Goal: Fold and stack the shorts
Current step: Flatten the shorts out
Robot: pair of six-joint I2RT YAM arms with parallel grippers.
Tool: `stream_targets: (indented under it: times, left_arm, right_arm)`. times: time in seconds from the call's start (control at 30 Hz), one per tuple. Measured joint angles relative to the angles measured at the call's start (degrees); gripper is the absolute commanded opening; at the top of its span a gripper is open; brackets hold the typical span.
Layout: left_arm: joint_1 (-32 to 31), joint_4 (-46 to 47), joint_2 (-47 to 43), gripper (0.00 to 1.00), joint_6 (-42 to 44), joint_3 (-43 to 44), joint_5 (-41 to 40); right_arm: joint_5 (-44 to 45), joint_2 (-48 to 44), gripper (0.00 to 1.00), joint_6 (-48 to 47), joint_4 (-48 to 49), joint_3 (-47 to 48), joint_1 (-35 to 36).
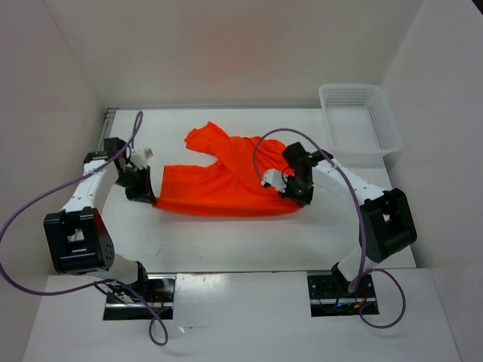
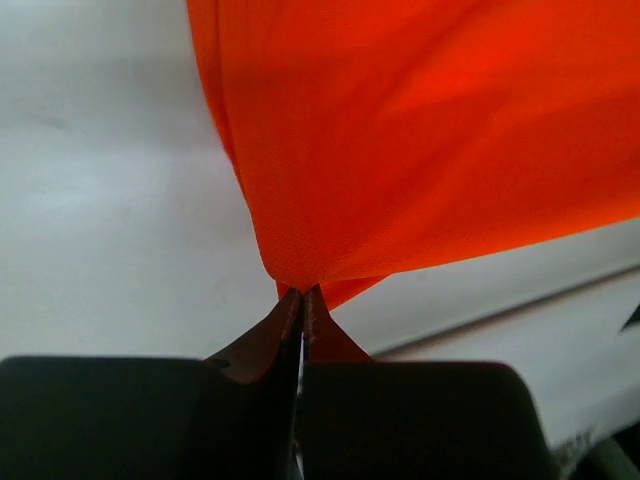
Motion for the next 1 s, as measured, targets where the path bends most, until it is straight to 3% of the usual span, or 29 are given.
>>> stream_targets:
  times: [0.13, 0.33, 0.4, 0.47, 0.5, 0.53, 0.7, 0.83, 1.0]
  left_arm:
    - [-5.46, -4.31, -2.16, 0.01, 0.02, -9.55, -1.57]
    - [-8.85, -6.54, -3.50, 0.07, -0.02, -13.27, -4.22]
    - [-9.73, -6.67, -4.24, 0.14, -0.02, -13.27, -5.57]
    - [-10.67, -7.34, -4.66, 0.36, -0.17, -13.27, -6.67]
    - [-10.99, -7.80, -4.72, 0.39, 0.26, -13.27, -7.17]
    - [-11.17, -8.44, -4.72, 0.39, 0.24, -13.20, -7.56]
    - [-9.55, -9.25, -4.02, 0.41, 0.11, -8.85, -8.68]
    - [-6.40, -1.27, -0.61, 0.41, 0.02, -1.29, -8.70]
    - [-9.88, 6.73, 10.29, 0.40, 0.07, 3.54, -6.64]
  right_arm:
    - [4.11, -0.39, 0.00, -5.09, -3.98, -7.43, 1.62]
    - [7.67, -1.25, 0.03, -7.89, -4.52, -9.66, 4.61]
    - [8.50, -2.08, 0.34, -8.28, -4.44, -10.10, 5.14]
    - [9.51, -2.95, 0.59, -8.59, -4.59, -10.71, 5.46]
    - [9.92, -3.34, 0.71, -8.59, -4.57, -11.10, 5.46]
    - [10.36, -3.69, 0.74, -8.87, -4.66, -11.41, 5.46]
    - [11.80, -4.98, 0.76, -8.83, -4.48, -11.37, 5.44]
    - [9.33, -6.23, 0.68, -5.99, -2.86, -8.00, 2.97]
    - [5.99, -7.13, 0.67, 0.28, 4.15, -5.81, 0.68]
